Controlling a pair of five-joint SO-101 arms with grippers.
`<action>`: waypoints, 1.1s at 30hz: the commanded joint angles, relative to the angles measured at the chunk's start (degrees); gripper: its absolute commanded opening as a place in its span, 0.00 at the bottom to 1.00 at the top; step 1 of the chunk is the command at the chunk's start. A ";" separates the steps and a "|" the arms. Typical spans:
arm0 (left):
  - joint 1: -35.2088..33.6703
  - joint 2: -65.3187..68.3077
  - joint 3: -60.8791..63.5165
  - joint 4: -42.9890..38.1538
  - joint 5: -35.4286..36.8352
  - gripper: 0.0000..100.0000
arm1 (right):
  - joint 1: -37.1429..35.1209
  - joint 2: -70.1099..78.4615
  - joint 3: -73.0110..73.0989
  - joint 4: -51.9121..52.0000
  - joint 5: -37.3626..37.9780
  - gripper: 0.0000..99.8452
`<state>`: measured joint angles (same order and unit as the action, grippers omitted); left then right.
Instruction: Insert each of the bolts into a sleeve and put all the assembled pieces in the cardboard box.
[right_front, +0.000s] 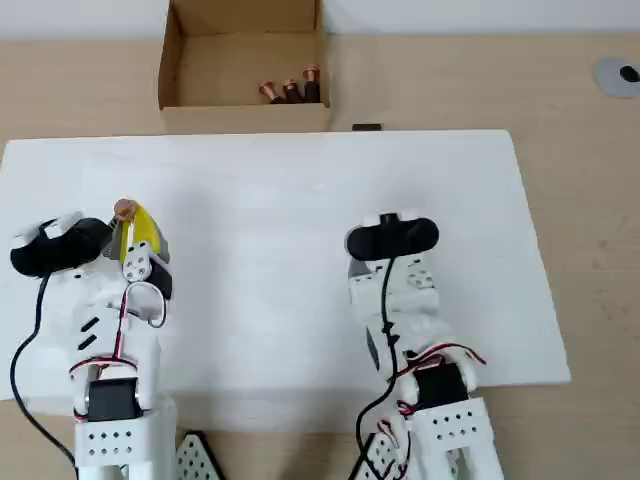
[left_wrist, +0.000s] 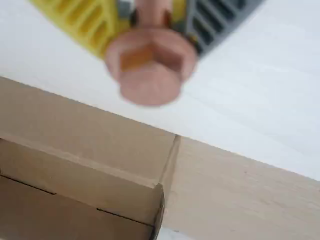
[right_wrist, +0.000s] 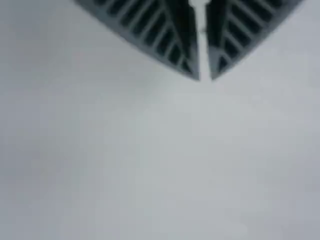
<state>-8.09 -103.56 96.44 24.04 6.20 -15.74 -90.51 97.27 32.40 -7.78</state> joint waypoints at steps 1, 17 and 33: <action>-0.62 -0.84 0.62 0.00 0.26 0.01 | 0.92 -1.54 0.13 -1.41 -0.53 0.01; -0.53 -0.75 0.53 -1.49 0.00 0.01 | 0.92 -1.98 0.13 3.25 -0.35 0.01; -0.44 -0.92 -0.62 31.21 0.09 0.01 | 0.92 -2.07 0.13 5.36 -0.44 0.01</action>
<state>-8.26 -104.26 96.26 51.65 6.29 -15.74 -91.38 97.45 37.41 -7.78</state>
